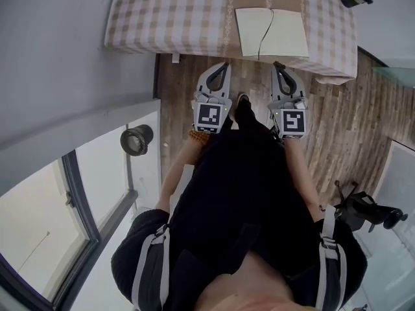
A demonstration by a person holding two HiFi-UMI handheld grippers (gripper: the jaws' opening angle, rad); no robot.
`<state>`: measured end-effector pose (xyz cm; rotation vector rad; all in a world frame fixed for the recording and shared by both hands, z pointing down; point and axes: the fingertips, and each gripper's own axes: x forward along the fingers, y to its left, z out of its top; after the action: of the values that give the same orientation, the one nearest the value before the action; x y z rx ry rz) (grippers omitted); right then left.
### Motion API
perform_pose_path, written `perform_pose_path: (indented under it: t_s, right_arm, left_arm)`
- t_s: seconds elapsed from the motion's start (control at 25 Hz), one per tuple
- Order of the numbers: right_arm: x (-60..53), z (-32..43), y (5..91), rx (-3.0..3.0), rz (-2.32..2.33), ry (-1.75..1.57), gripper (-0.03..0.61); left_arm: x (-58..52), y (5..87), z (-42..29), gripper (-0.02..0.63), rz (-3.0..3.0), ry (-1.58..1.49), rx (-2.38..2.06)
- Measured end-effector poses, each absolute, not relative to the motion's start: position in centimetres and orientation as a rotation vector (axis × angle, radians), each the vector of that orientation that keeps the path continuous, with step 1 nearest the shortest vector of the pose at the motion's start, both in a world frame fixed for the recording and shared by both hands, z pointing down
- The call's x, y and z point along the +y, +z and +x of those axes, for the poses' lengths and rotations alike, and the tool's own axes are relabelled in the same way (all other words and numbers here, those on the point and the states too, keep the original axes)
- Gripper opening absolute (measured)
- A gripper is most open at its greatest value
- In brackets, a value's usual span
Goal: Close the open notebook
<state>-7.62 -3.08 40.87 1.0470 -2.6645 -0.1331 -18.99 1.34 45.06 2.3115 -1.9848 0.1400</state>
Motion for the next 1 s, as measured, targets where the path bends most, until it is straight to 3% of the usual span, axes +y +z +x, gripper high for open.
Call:
perform_pose_path:
  t_s: [0.6,1.0]
  right_arm:
    - [-11.3,-6.4,43.6,-2.801,0.906,-0.054,0.005]
    - [-13.4,-4.7,46.7,-2.776,0.838,-0.034,0.005]
  left_arm:
    - [-4.7,46.8,-18.6,0.012,2.150,0.279,-2.096]
    - [-6.3,50.0,-16.7,0.012,2.086,0.160,-2.004]
